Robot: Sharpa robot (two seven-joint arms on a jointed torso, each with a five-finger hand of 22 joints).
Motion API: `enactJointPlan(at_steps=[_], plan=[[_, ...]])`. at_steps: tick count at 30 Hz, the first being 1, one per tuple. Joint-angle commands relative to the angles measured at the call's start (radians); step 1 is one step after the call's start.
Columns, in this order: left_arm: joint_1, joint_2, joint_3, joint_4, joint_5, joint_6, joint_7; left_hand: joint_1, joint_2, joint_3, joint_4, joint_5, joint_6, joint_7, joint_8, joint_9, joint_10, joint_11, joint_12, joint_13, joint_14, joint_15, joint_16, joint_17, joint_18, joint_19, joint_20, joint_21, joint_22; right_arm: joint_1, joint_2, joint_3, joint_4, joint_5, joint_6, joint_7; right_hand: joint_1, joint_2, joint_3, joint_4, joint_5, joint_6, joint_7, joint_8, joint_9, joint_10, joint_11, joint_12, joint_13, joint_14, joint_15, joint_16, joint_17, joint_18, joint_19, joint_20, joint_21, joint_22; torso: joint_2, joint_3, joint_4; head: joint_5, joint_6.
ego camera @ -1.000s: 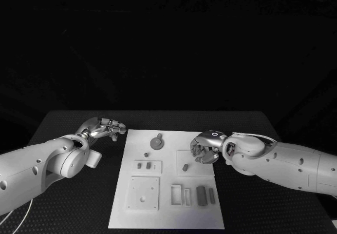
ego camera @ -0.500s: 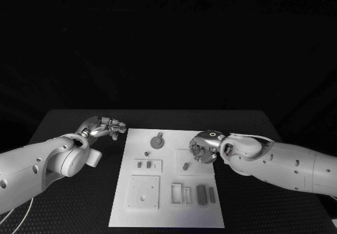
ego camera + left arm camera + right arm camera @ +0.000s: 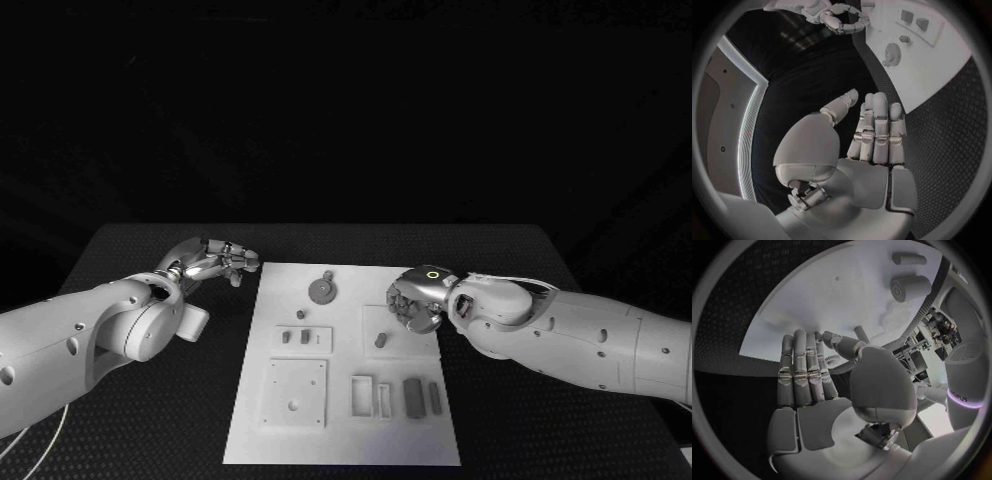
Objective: Assemble the parts on the task board
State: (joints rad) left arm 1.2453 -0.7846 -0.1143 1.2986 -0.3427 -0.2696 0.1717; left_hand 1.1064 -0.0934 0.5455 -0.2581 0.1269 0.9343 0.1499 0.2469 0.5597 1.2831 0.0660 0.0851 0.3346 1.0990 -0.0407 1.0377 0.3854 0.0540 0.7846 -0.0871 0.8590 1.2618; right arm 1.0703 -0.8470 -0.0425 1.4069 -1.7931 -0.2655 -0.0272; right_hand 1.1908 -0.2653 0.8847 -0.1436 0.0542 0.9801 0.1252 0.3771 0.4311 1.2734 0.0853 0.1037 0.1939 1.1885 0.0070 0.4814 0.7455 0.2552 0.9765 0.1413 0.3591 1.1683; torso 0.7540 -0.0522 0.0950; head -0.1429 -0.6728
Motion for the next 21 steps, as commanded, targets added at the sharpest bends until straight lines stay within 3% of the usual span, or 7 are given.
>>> enactJointPlan(at_steps=[1,11,21], plan=[[0.001,0.001,0.000,0.001,0.007,0.017,0.004,-0.012,-0.001,-0.004,0.000,-0.003,0.001,0.001,0.005,0.000,0.002,0.001,0.000,0.001,0.005,0.000,-0.004,0.001,-0.016,0.009,-0.047,-0.005,-0.002,-0.013,0.007,-0.010,0.001,-0.059,0.029,-0.013,0.013,0.002,0.009,-0.004,-0.005,0.013,-0.003,0.009,0.002,0.013,-0.002,0.006,0.002,0.012,-0.002,0.003,0.009,0.007,0.012,-0.003,0.009,0.004,0.000,0.0003,0.0007,-0.001,-0.002],[0.001,-0.001,0.000,0.001,0.007,0.018,0.002,-0.010,-0.001,-0.004,-0.002,-0.002,0.000,0.001,0.005,0.000,0.002,0.001,-0.001,0.001,0.005,0.000,-0.005,0.002,-0.016,0.009,-0.048,-0.006,-0.002,-0.014,0.008,-0.026,0.006,-0.106,0.028,-0.030,0.028,0.010,0.026,-0.025,-0.004,0.050,-0.018,0.022,0.009,0.046,-0.016,0.018,0.016,0.040,-0.016,0.015,0.045,0.007,0.042,-0.016,0.030,0.018,0.000,-0.0005,-0.0003,-0.006,-0.006],[0.001,-0.001,0.000,0.002,0.007,0.015,0.000,-0.008,-0.002,-0.003,-0.004,-0.001,-0.001,0.001,0.005,0.000,0.001,0.001,-0.001,0.002,0.006,0.000,-0.006,0.003,-0.016,0.010,-0.048,-0.006,-0.001,-0.014,0.013,-0.035,0.009,-0.159,0.011,-0.056,0.031,0.000,0.040,-0.029,-0.003,0.066,-0.024,0.025,0.011,0.058,-0.022,0.020,0.023,0.049,-0.021,0.015,0.066,0.007,0.052,-0.021,0.038,0.024,-0.001,-0.0008,-0.0002,-0.009,-0.005]])
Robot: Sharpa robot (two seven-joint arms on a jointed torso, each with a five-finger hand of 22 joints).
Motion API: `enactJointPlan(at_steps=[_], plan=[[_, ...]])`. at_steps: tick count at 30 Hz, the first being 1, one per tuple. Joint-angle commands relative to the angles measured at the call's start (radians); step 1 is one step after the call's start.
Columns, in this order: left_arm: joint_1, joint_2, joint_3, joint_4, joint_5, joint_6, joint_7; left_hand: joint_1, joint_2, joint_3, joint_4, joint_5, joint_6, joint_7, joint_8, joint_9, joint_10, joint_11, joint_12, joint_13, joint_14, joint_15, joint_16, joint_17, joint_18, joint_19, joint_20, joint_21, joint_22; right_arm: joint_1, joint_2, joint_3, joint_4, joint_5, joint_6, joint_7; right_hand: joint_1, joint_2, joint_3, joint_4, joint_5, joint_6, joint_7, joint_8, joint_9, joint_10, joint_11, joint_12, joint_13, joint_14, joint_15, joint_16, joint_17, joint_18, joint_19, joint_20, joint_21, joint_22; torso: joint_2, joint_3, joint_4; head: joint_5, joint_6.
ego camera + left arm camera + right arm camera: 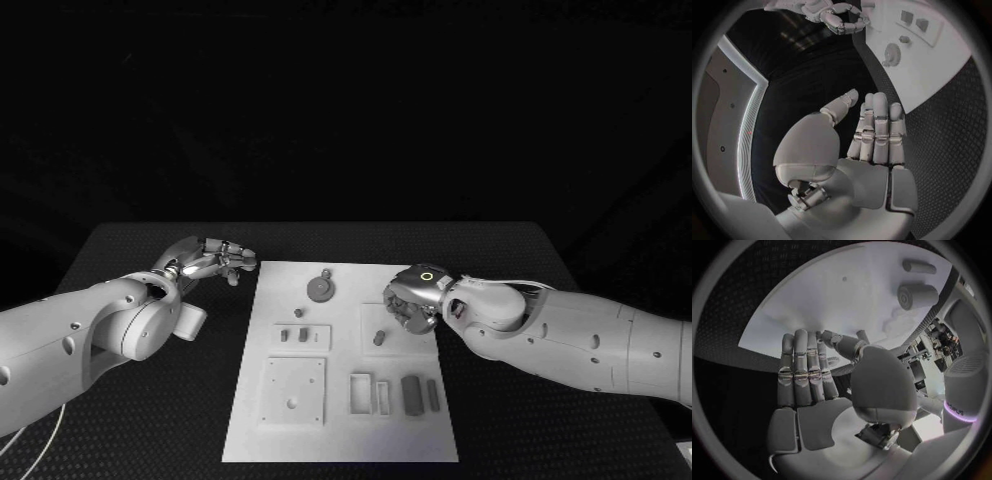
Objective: Assemble the parts on the task board
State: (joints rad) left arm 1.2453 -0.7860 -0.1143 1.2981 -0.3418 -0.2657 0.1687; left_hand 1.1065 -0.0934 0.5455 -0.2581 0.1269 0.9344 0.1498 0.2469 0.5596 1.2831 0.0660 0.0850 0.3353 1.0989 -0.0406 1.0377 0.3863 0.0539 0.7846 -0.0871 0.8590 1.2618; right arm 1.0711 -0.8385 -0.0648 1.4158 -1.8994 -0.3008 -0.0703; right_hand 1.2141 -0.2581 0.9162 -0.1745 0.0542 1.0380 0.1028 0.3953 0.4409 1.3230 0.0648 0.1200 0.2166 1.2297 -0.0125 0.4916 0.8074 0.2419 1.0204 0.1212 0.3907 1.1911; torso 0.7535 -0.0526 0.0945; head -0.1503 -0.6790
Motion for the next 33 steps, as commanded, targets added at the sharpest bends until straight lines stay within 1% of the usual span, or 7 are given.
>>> enactJointPlan(at_steps=[1,10,14,19,29,31,33], plan=[[0.001,0.000,0.001,0.002,0.006,0.010,0.003,-0.008,-0.002,-0.003,-0.004,-0.001,-0.001,0.001,0.005,0.000,0.001,0.001,-0.001,0.001,0.006,0.000,-0.006,0.002,-0.016,0.010,-0.048,-0.007,-0.001,-0.015,0.006,-0.013,0.000,-0.058,0.045,-0.015,0.008,-0.011,0.014,0.003,-0.003,0.013,-0.003,0.007,0.001,0.012,-0.003,0.004,0.002,0.011,-0.002,0.004,0.009,0.020,0.011,-0.002,0.008,0.003,0.000,-0.0004,0.0008,-0.001,0.000],[0.001,0.002,0.001,0.000,0.006,0.009,0.004,-0.007,-0.002,-0.003,-0.005,0.000,-0.002,0.001,0.005,0.000,0.001,0.001,-0.002,0.001,0.006,0.000,-0.007,0.002,-0.017,0.010,-0.048,-0.007,-0.001,-0.015,0.009,-0.014,0.006,-0.072,0.022,-0.022,0.005,-0.023,0.037,0.005,0.013,0.034,-0.011,0.006,0.002,0.031,-0.010,0.007,0.016,0.030,-0.011,0.000,0.040,0.020,0.030,-0.011,0.023,0.012,0.000,0.0000,0.0006,-0.002,0.002],[0.001,0.004,0.001,-0.001,0.006,0.009,0.004,-0.007,-0.002,-0.003,-0.005,0.000,-0.002,0.002,0.005,-0.001,0.001,0.001,-0.002,0.002,0.006,0.000,-0.007,0.002,-0.017,0.010,-0.048,-0.008,-0.001,-0.015,0.004,-0.013,0.011,-0.072,0.015,-0.025,0.001,-0.026,0.041,0.006,0.023,0.041,-0.013,0.005,0.004,0.037,-0.013,0.008,0.020,0.036,-0.013,0.000,0.051,0.020,0.037,-0.014,0.028,0.015,0.000,0.0002,0.0011,-0.003,0.004],[0.001,0.004,0.001,-0.005,0.006,0.010,0.003,-0.007,-0.002,-0.003,-0.005,0.001,-0.002,0.002,0.005,-0.001,0.001,0.001,-0.002,0.002,0.006,0.000,-0.007,0.002,-0.017,0.010,-0.048,-0.008,-0.001,-0.013,-0.003,-0.013,0.021,-0.069,0.013,-0.025,-0.002,-0.028,0.042,0.007,0.026,0.044,-0.014,0.005,0.005,0.041,-0.015,0.008,0.024,0.040,-0.016,0.000,0.058,0.020,0.040,-0.016,0.031,0.017,0.000,0.0006,0.0011,-0.003,0.002],[0.001,0.008,0.001,-0.017,0.006,0.011,0.005,-0.008,-0.001,-0.004,-0.005,0.002,-0.004,0.002,0.005,-0.001,0.001,0.001,-0.002,0.002,0.006,0.000,-0.008,0.003,-0.018,0.010,-0.048,-0.009,-0.001,0.010,-0.012,-0.006,0.030,-0.045,0.014,-0.008,-0.007,-0.029,0.044,0.008,0.027,0.048,-0.015,0.005,0.006,0.045,-0.016,0.009,0.027,0.044,-0.018,0.001,0.065,0.020,0.044,-0.018,0.034,0.019,0.000,0.0008,0.0020,-0.004,0.003],[0.001,0.009,0.001,-0.018,0.006,0.012,0.004,-0.008,-0.001,-0.004,-0.005,0.002,-0.004,0.003,0.005,-0.001,0.001,0.001,-0.003,0.002,0.007,0.000,-0.008,0.003,-0.018,0.010,-0.048,-0.009,-0.001,0.015,-0.015,-0.004,0.033,-0.040,0.015,-0.003,-0.007,-0.029,0.044,0.009,0.028,0.048,-0.015,0.005,0.006,0.045,-0.016,0.009,0.027,0.044,-0.018,0.001,0.065,0.020,0.044,-0.018,0.034,0.019,0.000,0.0005,0.0017,-0.004,0.003],[0.001,0.010,0.001,-0.021,0.006,0.013,0.004,-0.008,-0.001,-0.004,-0.005,0.002,-0.004,0.003,0.005,-0.001,0.001,0.001,-0.003,0.002,0.007,0.000,-0.009,0.003,-0.018,0.010,-0.048,-0.009,-0.001,0.021,-0.022,0.002,0.038,-0.020,0.027,0.006,-0.008,-0.029,0.045,0.009,0.028,0.048,-0.015,0.005,0.007,0.045,-0.016,0.008,0.028,0.045,-0.018,0.001,0.067,0.020,0.045,-0.018,0.034,0.019,0.001,0.0006,0.0015,-0.004,0.004]])
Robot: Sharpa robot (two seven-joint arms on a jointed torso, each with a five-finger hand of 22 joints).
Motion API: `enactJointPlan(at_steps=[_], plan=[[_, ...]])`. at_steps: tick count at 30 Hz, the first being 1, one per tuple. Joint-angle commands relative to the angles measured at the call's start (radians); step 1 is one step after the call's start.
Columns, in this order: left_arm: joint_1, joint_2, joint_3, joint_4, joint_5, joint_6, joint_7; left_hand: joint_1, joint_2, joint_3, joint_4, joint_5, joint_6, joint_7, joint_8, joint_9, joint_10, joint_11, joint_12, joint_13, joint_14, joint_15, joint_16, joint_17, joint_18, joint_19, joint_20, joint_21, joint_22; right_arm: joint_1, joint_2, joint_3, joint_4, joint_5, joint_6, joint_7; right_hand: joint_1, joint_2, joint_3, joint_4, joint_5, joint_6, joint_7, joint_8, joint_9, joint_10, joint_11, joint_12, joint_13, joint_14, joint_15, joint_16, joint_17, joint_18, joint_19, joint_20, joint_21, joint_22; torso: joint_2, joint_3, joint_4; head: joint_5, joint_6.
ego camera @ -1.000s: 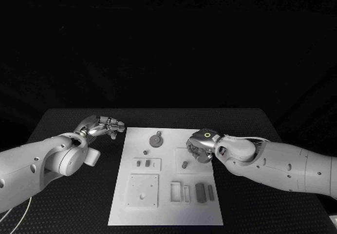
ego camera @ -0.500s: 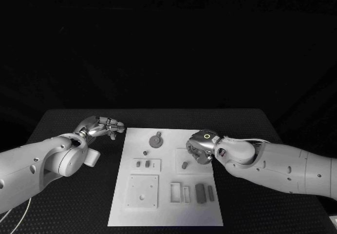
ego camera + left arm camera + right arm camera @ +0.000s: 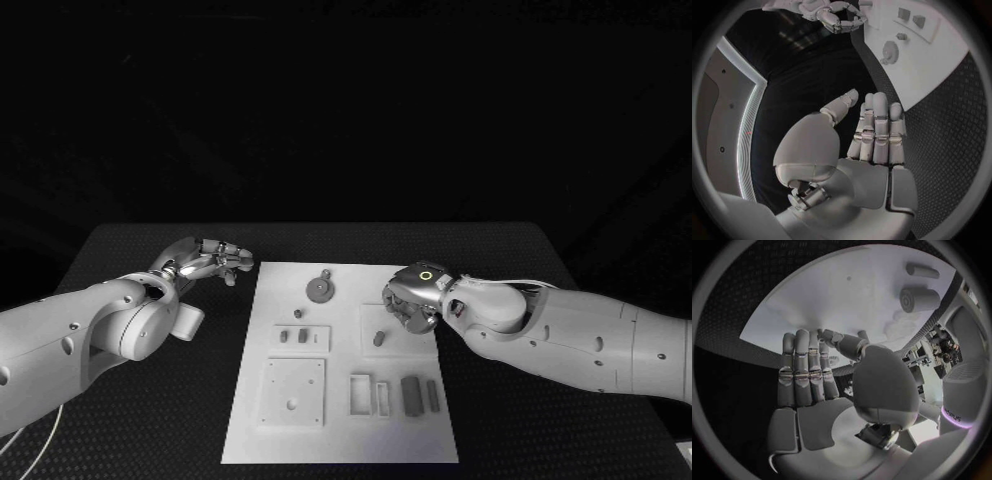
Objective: Assemble the parts on the task board
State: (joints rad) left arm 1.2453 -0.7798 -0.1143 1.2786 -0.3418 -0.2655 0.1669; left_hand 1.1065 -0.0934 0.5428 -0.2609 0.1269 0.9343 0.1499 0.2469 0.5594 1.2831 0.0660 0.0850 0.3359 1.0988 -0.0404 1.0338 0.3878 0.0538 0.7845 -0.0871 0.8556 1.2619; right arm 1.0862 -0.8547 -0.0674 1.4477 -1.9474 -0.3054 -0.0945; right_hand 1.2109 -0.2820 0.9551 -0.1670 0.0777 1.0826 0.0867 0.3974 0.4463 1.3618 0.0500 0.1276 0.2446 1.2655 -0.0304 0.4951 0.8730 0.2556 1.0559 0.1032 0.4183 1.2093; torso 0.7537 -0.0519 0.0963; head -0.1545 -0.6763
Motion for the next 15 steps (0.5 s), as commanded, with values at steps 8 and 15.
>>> enactJointPlan(at_steps=[8,15], plan=[[0.001,0.005,0.001,-0.006,0.006,0.011,0.005,-0.010,-0.001,-0.002,-0.002,0.003,-0.011,0.005,0.002,-0.003,0.000,0.001,-0.004,0.002,0.008,0.001,-0.006,0.002,-0.018,0.011,-0.048,-0.008,-0.002,0.032,-0.028,0.017,0.025,0.126,0.108,0.093,-0.012,0.000,0.001,0.001,0.019,0.003,0.001,0.000,0.003,0.006,-0.002,-0.002,0.004,0.009,-0.001,-0.006,0.010,0.006,0.009,-0.001,0.008,0.003,0.000,-0.0004,-0.0005,0.001,0.000],[0.000,0.006,0.001,-0.013,0.007,0.011,0.005,-0.010,-0.001,-0.002,-0.003,0.004,-0.024,0.010,-0.003,-0.006,-0.001,0.002,-0.005,0.004,0.009,0.001,-0.008,0.004,-0.019,0.013,-0.049,-0.011,-0.002,0.041,-0.038,0.034,0.049,0.174,0.097,0.102,-0.019,0.008,-0.010,-0.005,0.036,0.001,0.002,-0.003,0.005,0.005,-0.001,-0.005,0.008,0.008,0.000,-0.010,0.019,0.006,0.008,-0.001,0.009,0.004,-0.001,-0.0012,-0.0017,0.002,0.002]])
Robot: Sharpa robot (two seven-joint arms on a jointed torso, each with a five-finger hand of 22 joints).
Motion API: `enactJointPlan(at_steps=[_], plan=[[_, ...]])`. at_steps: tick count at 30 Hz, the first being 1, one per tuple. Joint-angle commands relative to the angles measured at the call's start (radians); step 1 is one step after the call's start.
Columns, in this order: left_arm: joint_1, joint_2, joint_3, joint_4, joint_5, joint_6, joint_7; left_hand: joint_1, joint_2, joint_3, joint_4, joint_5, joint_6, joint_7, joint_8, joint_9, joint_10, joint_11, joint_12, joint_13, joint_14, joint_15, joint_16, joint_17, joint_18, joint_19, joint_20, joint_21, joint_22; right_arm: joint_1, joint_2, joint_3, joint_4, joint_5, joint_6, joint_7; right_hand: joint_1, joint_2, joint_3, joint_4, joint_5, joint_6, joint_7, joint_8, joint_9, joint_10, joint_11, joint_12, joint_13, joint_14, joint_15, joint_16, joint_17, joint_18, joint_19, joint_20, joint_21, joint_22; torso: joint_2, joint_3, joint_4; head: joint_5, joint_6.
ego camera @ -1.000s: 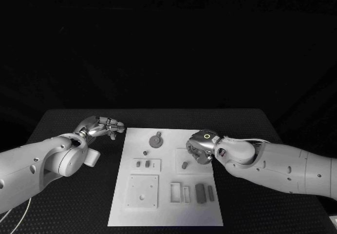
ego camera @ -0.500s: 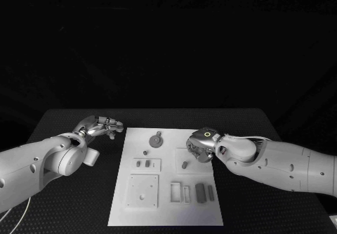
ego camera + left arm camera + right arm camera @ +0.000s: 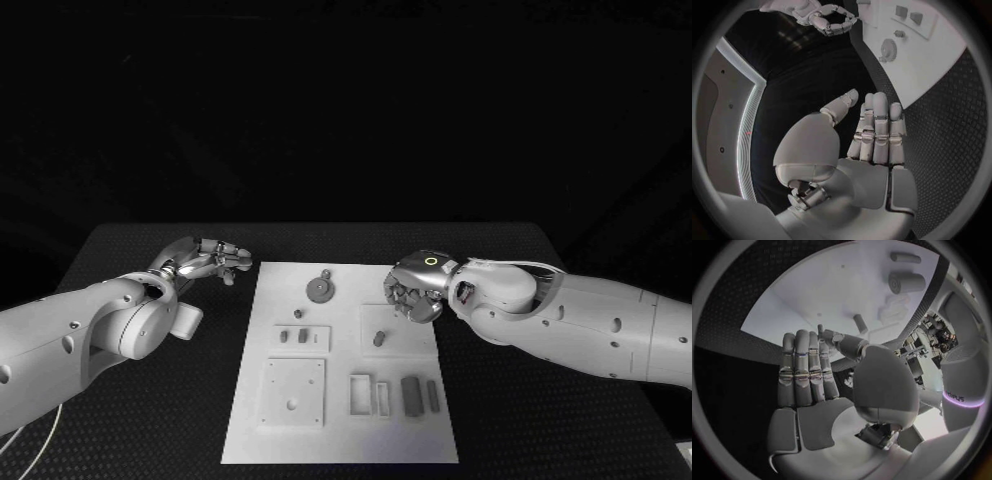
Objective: Assemble the parts on the task board
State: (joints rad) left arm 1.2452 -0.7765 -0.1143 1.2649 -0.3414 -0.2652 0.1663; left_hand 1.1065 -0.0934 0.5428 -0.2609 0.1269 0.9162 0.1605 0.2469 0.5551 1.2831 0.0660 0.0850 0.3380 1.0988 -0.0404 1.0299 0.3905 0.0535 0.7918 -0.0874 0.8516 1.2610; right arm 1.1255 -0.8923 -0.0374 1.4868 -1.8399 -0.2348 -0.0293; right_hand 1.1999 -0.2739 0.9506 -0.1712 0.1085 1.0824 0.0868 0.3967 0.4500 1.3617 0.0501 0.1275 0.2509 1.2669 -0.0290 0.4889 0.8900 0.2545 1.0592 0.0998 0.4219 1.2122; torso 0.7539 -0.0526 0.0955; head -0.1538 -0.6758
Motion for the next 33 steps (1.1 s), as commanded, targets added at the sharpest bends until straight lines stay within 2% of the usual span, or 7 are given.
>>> enactJointPlan(at_steps=[1,7,14,19,24,29,33], plan=[[0.000,0.004,0.000,-0.001,0.007,0.011,0.006,-0.010,-0.001,-0.002,-0.003,0.004,-0.006,0.000,-0.003,-0.002,-0.001,0.002,-0.005,0.002,0.009,0.001,-0.005,0.001,-0.018,0.006,-0.048,-0.007,-0.001,0.002,0.000,0.008,0.014,0.091,0.015,0.041,-0.009,0.000,-0.006,-0.001,0.006,0.001,0.002,-0.003,0.001,0.005,-0.001,-0.005,0.002,0.007,-0.002,-0.004,0.002,0.007,0.004,0.002,0.005,0.002,-0.001,-0.0006,-0.0011,0.004,0.002],[0.000,0.012,0.000,-0.009,0.010,0.007,0.007,-0.010,-0.001,-0.002,-0.002,0.004,-0.006,0.000,-0.003,-0.002,-0.001,0.002,-0.005,0.002,0.009,0.001,-0.005,0.002,-0.018,0.006,-0.048,-0.007,-0.001,0.003,0.026,0.014,0.047,0.156,-0.051,0.059,-0.011,0.004,-0.012,-0.004,0.015,0.001,0.003,-0.004,0.003,0.004,-0.001,-0.007,0.004,0.006,-0.001,-0.007,0.007,0.007,0.004,0.002,0.005,0.002,-0.002,-0.0018,0.0000,0.024,0.010],[0.001,0.027,0.000,-0.027,0.020,-0.010,0.005,-0.010,-0.001,-0.002,-0.002,0.004,-0.006,0.000,-0.003,-0.002,-0.001,0.002,-0.005,0.002,0.009,0.001,-0.005,0.002,-0.018,0.006,-0.048,-0.007,-0.001,0.003,0.100,0.014,0.069,0.134,-0.059,0.052,-0.014,0.012,-0.021,-0.008,0.029,-0.001,0.003,-0.006,0.005,0.004,0.000,-0.010,0.007,0.007,-0.001,-0.011,0.012,0.007,0.004,0.002,0.005,0.002,-0.004,-0.0017,0.0003,0.065,0.015],[0.001,0.046,0.000,-0.045,0.032,-0.022,0.001,-0.010,-0.001,-0.002,-0.002,0.004,-0.006,0.000,-0.002,-0.002,0.000,0.002,-0.005,0.002,0.009,0.001,-0.006,0.002,-0.018,0.006,-0.048,-0.008,-0.001,0.001,0.162,0.013,0.075,0.087,-0.059,0.040,-0.014,0.014,-0.023,-0.010,0.032,-0.002,0.004,-0.007,0.006,0.003,0.000,-0.011,0.008,0.008,-0.001,-0.013,0.013,0.007,0.005,0.002,0.005,0.002,-0.005,-0.0045,0.0019,0.085,0.015],[0.001,0.065,0.000,-0.058,0.033,-0.026,0.001,-0.010,-0.002,-0.002,-0.002,0.004,-0.005,0.000,-0.001,-0.001,0.000,0.002,-0.005,0.003,0.009,0.001,-0.007,0.002,-0.019,0.006,-0.048,-0.009,-0.001,-0.006,0.205,0.003,0.072,0.034,-0.053,0.033,-0.014,0.015,-0.024,-0.011,0.033,-0.002,0.004,-0.007,0.006,0.004,0.000,-0.011,0.008,0.008,-0.001,-0.014,0.014,0.007,0.005,0.001,0.006,0.003,-0.010,-0.0067,0.0034,0.116,0.008],[0.001,0.078,0.000,-0.067,0.036,-0.025,0.001,-0.010,-0.002,-0.002,-0.002,0.004,-0.004,-0.001,-0.001,-0.001,0.001,0.002,-0.005,0.003,0.008,0.001,-0.007,0.002,-0.019,0.006,-0.048,-0.009,-0.001,-0.012,0.236,-0.030,0.062,-0.009,-0.049,0.028,-0.014,0.016,-0.026,-0.013,0.036,-0.001,0.004,-0.007,0.007,0.004,0.000,-0.011,0.009,0.009,-0.002,-0.015,0.015,0.007,0.006,0.001,0.006,0.003,-0.012,-0.0077,0.0030,0.145,0.000],[0.001,0.080,0.000,-0.067,0.037,-0.024,0.001,-0.010,-0.001,-0.002,-0.002,0.004,-0.004,-0.001,0.000,-0.001,0.001,0.002,-0.005,0.003,0.008,0.001,-0.008,0.002,-0.019,0.006,-0.048,-0.010,-0.001,-0.020,0.251,-0.040,0.056,-0.029,-0.049,0.026,-0.014,0.015,-0.026,-0.014,0.036,-0.001,0.004,-0.007,0.007,0.004,0.000,-0.012,0.010,0.009,-0.002,-0.015,0.016,0.007,0.006,0.001,0.006,0.003,-0.011,-0.0081,0.0035,0.162,-0.009]])
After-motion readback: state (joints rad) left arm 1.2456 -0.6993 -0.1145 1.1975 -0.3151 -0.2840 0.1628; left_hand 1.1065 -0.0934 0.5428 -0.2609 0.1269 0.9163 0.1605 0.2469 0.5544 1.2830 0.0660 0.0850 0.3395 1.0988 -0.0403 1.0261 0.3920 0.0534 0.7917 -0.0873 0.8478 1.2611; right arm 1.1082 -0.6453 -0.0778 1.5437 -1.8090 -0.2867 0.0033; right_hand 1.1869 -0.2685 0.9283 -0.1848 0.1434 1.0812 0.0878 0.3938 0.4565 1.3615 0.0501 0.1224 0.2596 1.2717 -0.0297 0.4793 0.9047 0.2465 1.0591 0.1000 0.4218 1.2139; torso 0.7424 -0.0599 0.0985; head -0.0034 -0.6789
